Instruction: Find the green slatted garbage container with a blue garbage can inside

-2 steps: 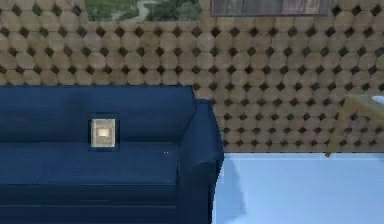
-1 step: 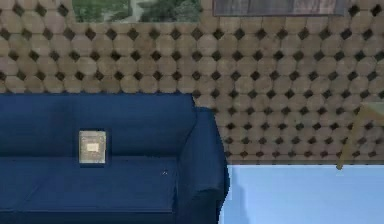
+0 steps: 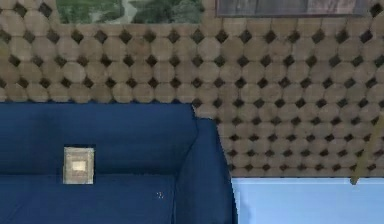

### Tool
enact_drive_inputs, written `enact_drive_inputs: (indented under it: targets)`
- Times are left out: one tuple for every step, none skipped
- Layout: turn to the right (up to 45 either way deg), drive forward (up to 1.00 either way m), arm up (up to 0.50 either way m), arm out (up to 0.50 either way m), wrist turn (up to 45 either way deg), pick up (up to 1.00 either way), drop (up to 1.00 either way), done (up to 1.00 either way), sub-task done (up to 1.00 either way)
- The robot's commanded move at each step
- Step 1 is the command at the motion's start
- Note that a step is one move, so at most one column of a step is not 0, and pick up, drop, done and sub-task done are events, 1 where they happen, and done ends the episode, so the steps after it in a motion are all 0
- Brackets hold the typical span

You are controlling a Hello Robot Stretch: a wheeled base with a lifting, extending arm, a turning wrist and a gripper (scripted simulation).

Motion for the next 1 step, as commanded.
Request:
enact_drive_inputs:
  targets:
    - [-45.0, 0.00, 0.00, 0.00, 0.0, 0.00, 0.00, 0.00, 0.00]
